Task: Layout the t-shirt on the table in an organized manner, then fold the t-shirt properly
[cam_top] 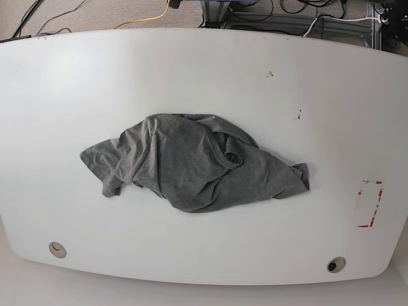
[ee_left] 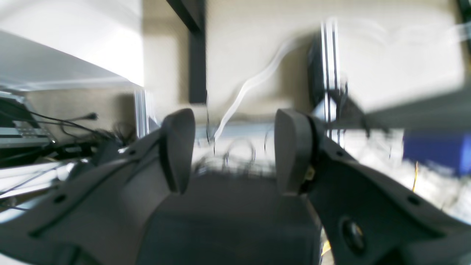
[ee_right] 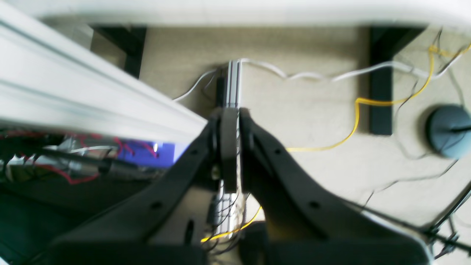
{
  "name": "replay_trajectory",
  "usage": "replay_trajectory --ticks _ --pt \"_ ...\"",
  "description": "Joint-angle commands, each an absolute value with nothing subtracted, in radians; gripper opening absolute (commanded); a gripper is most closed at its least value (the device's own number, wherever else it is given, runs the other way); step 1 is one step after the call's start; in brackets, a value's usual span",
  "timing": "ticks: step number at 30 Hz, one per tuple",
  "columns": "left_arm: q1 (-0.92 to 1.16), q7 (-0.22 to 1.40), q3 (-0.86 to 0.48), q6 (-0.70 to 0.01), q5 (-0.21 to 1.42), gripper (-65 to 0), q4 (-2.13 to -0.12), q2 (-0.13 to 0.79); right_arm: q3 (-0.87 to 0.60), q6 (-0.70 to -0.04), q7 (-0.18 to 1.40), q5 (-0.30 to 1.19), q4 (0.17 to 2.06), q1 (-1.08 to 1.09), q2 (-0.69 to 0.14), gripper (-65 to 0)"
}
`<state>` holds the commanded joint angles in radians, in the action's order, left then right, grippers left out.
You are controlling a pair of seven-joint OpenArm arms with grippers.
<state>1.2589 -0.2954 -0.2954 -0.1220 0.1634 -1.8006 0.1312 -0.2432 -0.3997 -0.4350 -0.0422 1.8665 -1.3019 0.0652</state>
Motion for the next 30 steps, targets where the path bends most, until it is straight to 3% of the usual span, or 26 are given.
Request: replay_trajectory --ticks 8,20,23,28,30 --pt "1.231 -0.295 -0.294 -0.122 0.177 -32.9 -1.902 0.127 -0.239 -0.398 -0.435 -0.042 1.971 -1.237 0.068 -64.4" --pt "1.081 -0.292 -0.292 -0.124 0.174 -31.0 -1.928 0.137 -0.197 -0.406 -0.39 -0.051 1.994 -0.964 0.099 -63.3" --pt "1.04 -0.292 -0.292 -0.124 0.174 -26.2 -1.928 0.156 -0.15 -0.406 -0.314 -0.053 1.997 -0.906 0.094 -58.0" --pt "0.983 -0.292 -0.263 -0.124 0.174 -16.1 -1.929 0.179 -0.07 -0.403 -0.185 -0.053 2.002 -0.799 0.091 -40.6" --pt "0.97 -0.292 -0.257 -0.124 0.174 -14.0 -1.934 0.189 -0.058 -0.403 -0.148 -0.053 2.002 -0.765 0.091 -36.5"
